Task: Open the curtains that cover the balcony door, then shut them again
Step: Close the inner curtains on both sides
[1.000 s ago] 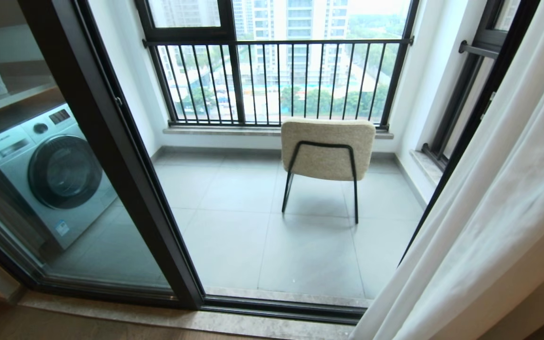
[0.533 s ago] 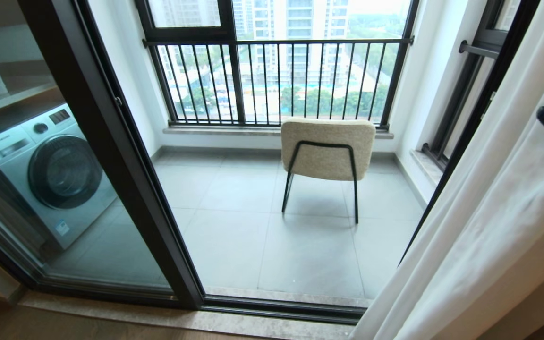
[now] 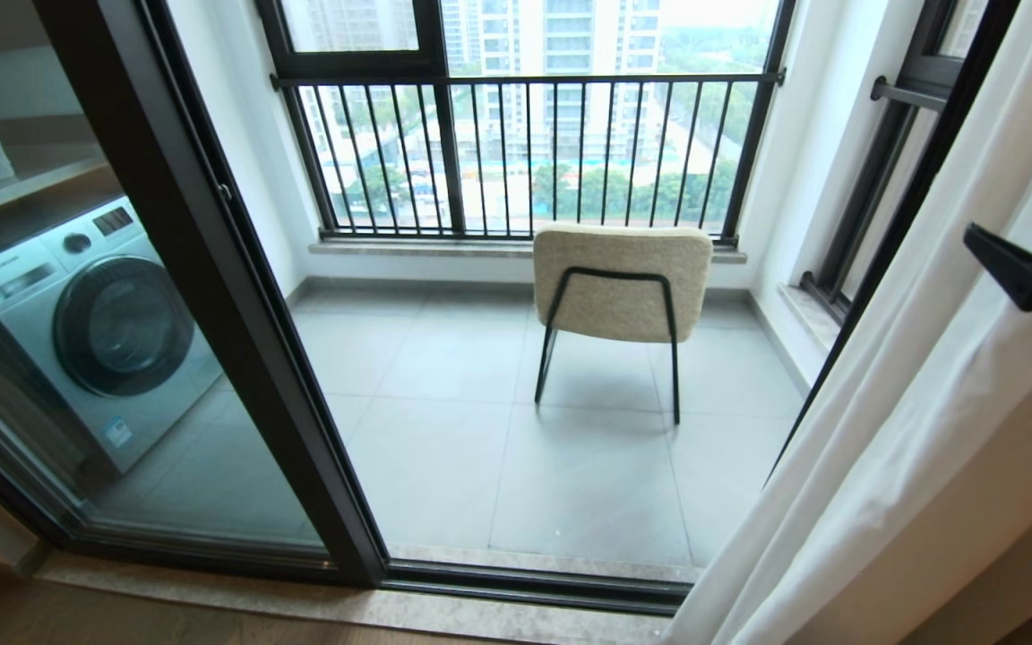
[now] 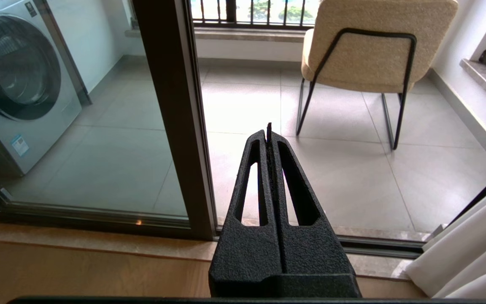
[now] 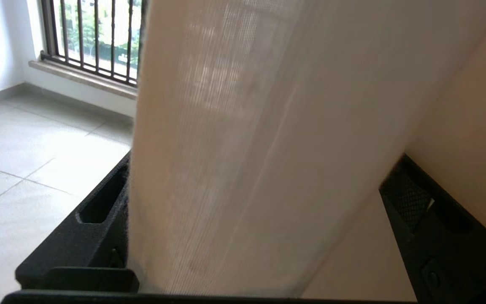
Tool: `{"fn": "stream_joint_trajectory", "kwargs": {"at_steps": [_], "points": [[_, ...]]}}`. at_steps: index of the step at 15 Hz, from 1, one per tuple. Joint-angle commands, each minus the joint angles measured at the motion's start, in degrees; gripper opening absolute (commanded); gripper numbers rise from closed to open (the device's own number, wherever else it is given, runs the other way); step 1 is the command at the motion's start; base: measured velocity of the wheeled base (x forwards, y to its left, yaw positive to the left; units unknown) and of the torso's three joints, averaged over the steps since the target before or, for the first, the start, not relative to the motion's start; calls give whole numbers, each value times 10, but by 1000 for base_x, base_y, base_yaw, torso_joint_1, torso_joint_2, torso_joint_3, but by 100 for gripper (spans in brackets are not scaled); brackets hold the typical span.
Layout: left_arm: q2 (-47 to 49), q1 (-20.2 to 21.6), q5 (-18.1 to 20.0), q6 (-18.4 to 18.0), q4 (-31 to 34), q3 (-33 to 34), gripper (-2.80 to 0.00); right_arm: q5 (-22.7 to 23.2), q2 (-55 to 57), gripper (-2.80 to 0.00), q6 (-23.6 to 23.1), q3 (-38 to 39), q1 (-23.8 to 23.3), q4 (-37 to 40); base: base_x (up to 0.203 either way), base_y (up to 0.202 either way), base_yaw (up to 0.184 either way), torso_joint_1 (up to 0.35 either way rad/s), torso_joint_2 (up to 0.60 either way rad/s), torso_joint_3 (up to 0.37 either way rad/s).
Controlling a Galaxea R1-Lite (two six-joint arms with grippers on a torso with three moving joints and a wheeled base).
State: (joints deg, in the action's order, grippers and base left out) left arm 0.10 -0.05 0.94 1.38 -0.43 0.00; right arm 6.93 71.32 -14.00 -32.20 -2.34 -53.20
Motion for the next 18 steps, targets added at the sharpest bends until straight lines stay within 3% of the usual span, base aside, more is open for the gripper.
{"fn": "stream_joint_trajectory", "kwargs": {"at_steps": [1, 4, 5, 9, 18], "points": [[0, 0, 0, 0, 0, 0, -280, -4, 11, 0, 5, 0, 0, -7, 0, 0, 0, 0, 0, 0], [0, 0, 0, 0, 0, 0, -280, -9, 13, 0, 13, 1, 1, -10, 0, 0, 0, 0, 0, 0], [0, 0, 0, 0, 0, 0, -280, -13, 13, -280, 13, 2, 1, -9, 0, 0, 0, 0, 0, 0], [0, 0, 0, 0, 0, 0, -280, -66, 13, -280, 34, 4, 9, -4, 0, 0, 0, 0, 0, 0], [0, 0, 0, 0, 0, 0, -280, -70, 7, -280, 43, 13, 10, -9, 0, 0, 0, 0, 0, 0]]}}
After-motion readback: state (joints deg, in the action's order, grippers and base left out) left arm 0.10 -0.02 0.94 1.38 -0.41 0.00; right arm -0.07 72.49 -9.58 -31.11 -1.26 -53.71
